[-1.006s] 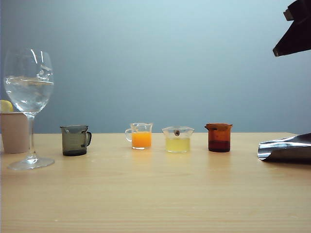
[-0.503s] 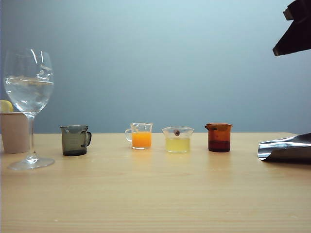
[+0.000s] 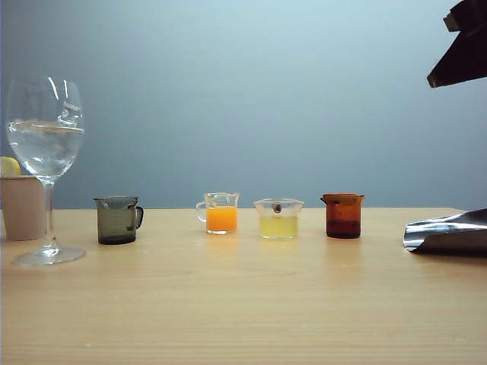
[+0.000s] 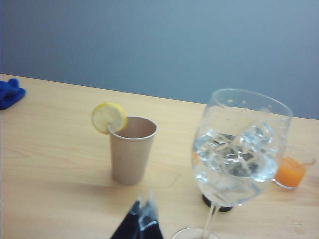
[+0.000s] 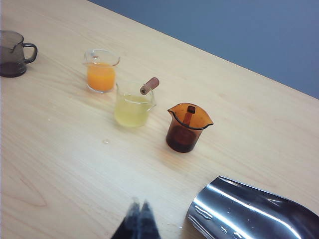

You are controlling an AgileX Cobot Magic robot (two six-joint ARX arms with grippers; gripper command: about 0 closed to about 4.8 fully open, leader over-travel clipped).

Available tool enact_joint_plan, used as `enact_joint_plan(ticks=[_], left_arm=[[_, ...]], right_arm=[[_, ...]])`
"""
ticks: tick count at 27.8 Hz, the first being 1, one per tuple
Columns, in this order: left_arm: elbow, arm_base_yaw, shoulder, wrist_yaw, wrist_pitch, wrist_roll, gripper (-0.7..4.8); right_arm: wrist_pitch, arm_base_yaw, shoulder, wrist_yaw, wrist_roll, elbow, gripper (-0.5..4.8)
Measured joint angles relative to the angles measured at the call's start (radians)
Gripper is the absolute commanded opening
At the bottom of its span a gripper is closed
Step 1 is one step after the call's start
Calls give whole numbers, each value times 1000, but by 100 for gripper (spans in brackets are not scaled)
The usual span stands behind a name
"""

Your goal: Pick up the first measuring cup from the left, pour the coconut rum inside into the goblet, and finally put the measuring cup back in its original place.

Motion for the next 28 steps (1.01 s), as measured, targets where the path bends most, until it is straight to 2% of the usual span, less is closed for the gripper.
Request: enact_joint_plan(ticks=[3,9,28], left_arm=[[-47,-8,0,32,88,10,-5],[-71,-5,0,35,135,47,-5],[-79,-5,0,49,111,48,-3]], right_arm=[[0,0,0,0,0,0,-1],[0,0,0,0,0,0,-1],[0,0,0,0,0,0,0]])
